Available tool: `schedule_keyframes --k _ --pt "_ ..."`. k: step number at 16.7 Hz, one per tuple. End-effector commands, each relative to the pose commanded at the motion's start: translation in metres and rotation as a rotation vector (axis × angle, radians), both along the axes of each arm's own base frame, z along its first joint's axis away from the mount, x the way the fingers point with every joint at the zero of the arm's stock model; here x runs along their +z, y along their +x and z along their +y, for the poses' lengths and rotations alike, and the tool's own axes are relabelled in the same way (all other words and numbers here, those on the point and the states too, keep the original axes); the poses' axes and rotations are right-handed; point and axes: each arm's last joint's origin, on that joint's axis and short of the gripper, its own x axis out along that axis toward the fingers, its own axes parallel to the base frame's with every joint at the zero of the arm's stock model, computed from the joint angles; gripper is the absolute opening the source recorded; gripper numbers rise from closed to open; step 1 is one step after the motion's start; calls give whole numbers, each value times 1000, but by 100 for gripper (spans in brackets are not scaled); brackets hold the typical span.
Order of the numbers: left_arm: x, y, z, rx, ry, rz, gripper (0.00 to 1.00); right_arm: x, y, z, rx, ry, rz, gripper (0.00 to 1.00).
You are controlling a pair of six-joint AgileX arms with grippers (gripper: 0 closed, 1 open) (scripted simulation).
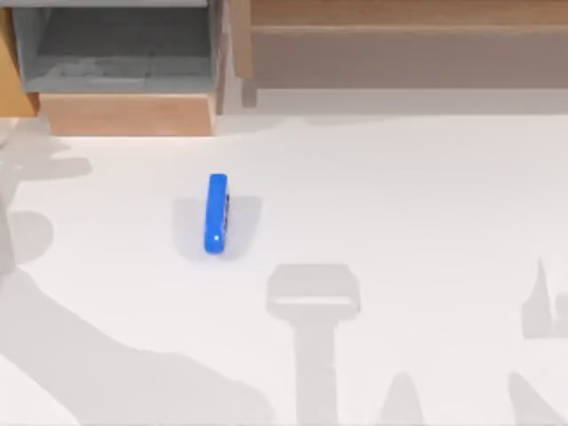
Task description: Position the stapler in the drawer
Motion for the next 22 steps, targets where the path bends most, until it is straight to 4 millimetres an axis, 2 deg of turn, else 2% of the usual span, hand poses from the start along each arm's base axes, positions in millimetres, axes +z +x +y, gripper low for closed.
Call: schedule_keyframes --k 10,18,19,22 --pt "0 0 0 0 0 0 2 0 0 0 0 0 0 100" --pt "0 0 0 0 0 0 0 0 0 0 0 0 0 100" --pt "-5 -1 1 3 -13 18 0 0 0 0 0 0 0 100" --pt "-2 -9 1 -2 -14 9 0 0 0 0 0 0 0 100"
